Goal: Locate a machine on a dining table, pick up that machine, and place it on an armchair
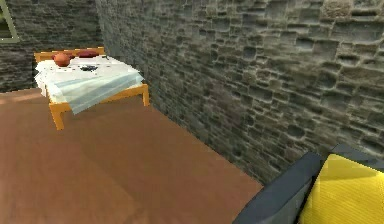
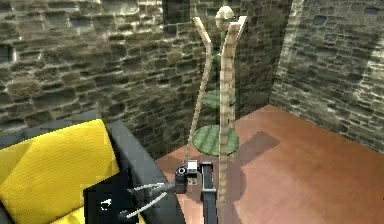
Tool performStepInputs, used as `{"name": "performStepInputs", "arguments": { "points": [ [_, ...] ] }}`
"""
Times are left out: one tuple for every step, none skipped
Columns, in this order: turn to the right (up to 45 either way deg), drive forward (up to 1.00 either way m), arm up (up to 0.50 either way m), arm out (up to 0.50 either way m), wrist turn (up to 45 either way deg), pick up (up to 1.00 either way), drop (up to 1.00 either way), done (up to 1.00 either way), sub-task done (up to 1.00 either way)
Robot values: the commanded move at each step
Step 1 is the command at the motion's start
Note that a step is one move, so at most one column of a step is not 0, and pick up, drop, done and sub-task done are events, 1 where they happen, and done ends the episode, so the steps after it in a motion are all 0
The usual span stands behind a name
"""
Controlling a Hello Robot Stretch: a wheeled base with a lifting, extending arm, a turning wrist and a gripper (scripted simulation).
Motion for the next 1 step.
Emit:
{"name": "performStepInputs", "arguments": {
  "points": [
    [0.0, 0.00, 0.00, 0.00, 0.0, 0.00, 0.00, 1.00, 0.00]
  ]
}}
